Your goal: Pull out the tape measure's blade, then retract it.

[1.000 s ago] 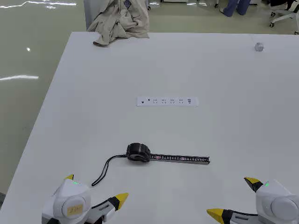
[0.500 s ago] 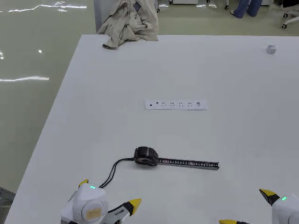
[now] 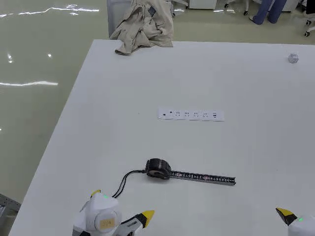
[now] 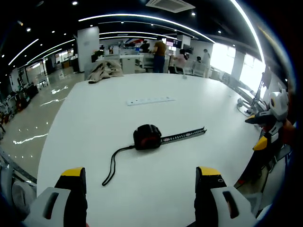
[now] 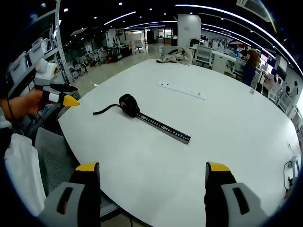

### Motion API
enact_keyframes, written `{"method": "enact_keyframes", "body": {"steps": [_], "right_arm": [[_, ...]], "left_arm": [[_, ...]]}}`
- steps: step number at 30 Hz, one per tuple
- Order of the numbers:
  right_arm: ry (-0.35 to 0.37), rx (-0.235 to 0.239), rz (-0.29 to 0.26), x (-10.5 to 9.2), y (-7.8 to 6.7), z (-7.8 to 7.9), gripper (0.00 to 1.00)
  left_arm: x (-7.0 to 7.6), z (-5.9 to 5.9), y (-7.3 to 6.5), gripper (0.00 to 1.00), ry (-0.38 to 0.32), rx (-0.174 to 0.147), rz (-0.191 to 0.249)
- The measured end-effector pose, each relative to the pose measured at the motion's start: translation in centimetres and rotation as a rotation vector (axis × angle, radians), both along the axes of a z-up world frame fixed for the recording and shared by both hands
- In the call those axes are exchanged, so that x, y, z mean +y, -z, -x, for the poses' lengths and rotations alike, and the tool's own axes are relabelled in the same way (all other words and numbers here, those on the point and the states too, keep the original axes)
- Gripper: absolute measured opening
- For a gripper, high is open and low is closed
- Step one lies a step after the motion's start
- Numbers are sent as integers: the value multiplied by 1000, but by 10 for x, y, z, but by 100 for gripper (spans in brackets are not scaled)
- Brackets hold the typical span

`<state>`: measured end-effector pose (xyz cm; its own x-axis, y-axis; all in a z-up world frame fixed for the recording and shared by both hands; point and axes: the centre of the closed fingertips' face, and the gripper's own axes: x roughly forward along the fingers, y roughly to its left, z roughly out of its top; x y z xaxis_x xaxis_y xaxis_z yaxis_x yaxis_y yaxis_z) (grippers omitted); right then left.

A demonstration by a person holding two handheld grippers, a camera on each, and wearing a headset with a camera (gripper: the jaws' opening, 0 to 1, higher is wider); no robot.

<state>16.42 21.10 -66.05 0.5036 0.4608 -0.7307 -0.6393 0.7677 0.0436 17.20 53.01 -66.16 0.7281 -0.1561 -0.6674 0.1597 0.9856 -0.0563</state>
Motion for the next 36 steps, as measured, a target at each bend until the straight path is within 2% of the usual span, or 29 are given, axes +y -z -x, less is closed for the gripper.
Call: {"method": "enact_keyframes", "body": {"steps": [4,10,18,36], "right_arm": [[-8,6,1,3,4,-2,94],[-20,9,3,5,9,-9,94],[-21,13,2,4,14,-16,94],[-53,19,25,1,32,-31,95]], "left_arm": [[-5,-5,2,91,8,-4,-3],[-9,-16,10,91,19,11,17],[-7,-30,17,92,28,19,-22],[-25,-56,33,98,35,2,-35]]}}
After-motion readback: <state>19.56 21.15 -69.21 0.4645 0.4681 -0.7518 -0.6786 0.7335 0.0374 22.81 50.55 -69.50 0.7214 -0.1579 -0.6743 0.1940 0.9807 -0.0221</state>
